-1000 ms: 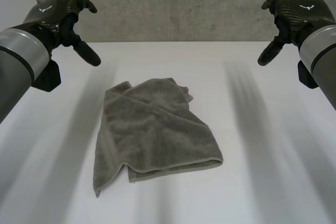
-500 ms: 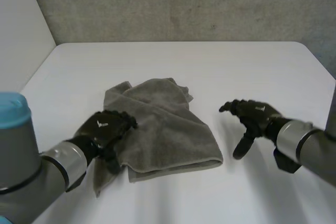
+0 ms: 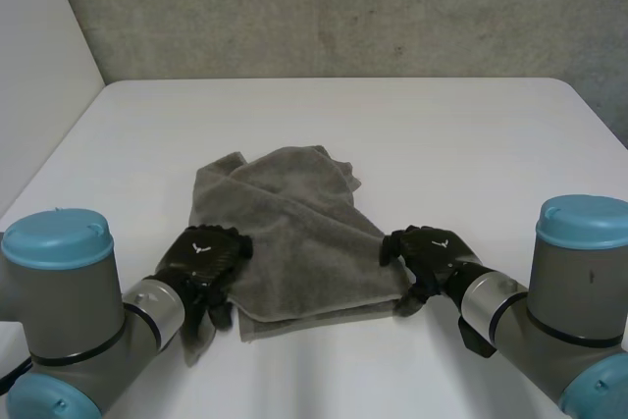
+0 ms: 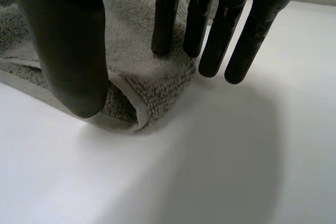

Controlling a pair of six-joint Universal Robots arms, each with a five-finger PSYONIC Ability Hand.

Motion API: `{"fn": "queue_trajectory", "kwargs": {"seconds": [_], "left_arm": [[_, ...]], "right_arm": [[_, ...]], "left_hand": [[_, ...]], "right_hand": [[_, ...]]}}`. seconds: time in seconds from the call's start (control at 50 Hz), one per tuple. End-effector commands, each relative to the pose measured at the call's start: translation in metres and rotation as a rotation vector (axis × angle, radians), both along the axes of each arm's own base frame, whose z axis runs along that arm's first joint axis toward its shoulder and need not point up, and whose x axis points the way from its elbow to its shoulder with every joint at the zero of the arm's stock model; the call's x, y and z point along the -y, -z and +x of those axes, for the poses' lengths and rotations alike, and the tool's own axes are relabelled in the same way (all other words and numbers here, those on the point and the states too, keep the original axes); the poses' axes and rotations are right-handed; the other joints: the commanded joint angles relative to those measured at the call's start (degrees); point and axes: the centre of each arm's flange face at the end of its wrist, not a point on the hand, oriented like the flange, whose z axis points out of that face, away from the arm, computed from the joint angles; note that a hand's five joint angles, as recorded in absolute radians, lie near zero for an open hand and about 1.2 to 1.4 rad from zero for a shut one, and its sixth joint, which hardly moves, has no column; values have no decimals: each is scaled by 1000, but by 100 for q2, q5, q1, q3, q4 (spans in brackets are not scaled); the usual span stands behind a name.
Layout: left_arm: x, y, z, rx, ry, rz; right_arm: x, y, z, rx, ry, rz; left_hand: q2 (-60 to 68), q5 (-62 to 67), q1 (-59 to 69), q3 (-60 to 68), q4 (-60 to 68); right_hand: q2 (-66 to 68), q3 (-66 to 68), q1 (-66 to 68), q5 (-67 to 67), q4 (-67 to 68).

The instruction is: Fold the towel.

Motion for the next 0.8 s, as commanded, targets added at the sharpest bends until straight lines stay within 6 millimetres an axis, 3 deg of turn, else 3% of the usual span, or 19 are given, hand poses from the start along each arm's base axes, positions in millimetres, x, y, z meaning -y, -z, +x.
{"fn": "queue_trajectory", "kwargs": {"seconds": [0.02, 0.2, 0.3, 0.32, 0.36, 0.38, 0.42, 0.52, 0.7, 0.8], "left_arm": [[3, -1, -1, -7, -9, -29], [6, -8, -1, -37, -21, -38], [12, -22, -5, -80, -27, -64], [12, -22, -5, -80, -27, -64], [16, -49, -6, -155, -41, -115], [16, -49, -6, -155, -42, -116], [19, -73, -8, -238, -55, -154], [24, -98, -11, -341, -68, -184], [23, -104, -10, -358, -79, -160], [23, -105, -10, -366, -85, -157]], "right_arm": [[-3, 0, 7, 30, -15, -18], [-1, 2, 10, 37, -19, -29], [1, -4, 11, 49, -16, -46], [1, -4, 11, 49, -16, -46], [2, -9, 11, 60, -9, -55], [2, -9, 11, 60, -9, -55], [2, -9, 11, 69, -4, -51], [-5, -4, 17, 73, -22, -26], [-6, 3, 19, 54, 7, -16], [-8, 3, 23, 50, 3, -26]], "left_hand": [[1447, 1447, 1457, 1494, 1515], [4878, 4878, 4888, 4925, 4946], [5723, 5723, 5733, 5770, 5791], [5723, 5723, 5733, 5770, 5791], [5723, 5723, 5733, 5770, 5791], [5723, 5723, 5733, 5770, 5791], [5723, 5723, 5733, 5770, 5791], [5723, 5723, 5733, 5770, 5791], [5723, 5723, 5733, 5770, 5791], [5723, 5723, 5733, 5770, 5791]], "right_hand": [[1013, 1035, 1013, 1018, 1041], [3568, 3590, 3568, 3573, 3596], [4246, 4268, 4246, 4251, 4274], [4246, 4268, 4246, 4251, 4274], [3645, 3667, 3646, 3651, 3674], [3640, 3662, 3641, 3646, 3669], [1449, 1471, 1450, 1454, 1478], [849, 871, 850, 854, 877], [512, 534, 512, 517, 540], [1030, 1052, 1030, 1035, 1058]]}}
